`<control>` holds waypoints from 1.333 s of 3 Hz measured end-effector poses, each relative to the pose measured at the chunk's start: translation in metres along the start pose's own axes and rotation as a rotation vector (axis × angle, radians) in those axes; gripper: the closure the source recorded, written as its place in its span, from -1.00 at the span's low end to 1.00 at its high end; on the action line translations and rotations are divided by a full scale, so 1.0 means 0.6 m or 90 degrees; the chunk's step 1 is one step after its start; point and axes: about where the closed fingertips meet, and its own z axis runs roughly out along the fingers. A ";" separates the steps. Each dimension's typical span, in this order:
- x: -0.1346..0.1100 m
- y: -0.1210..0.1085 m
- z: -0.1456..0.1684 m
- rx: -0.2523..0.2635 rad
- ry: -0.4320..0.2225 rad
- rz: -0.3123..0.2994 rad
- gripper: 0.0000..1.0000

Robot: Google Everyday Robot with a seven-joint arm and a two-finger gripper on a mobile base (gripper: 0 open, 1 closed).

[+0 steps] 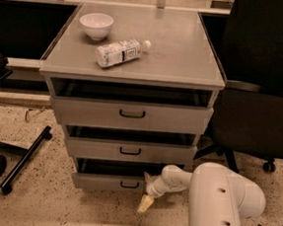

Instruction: Open bottom drawer

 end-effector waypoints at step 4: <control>0.021 0.088 -0.014 -0.053 0.002 0.040 -1.00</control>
Offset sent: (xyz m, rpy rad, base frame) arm -0.1520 -0.0236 -0.0093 -0.0186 0.2750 -0.0003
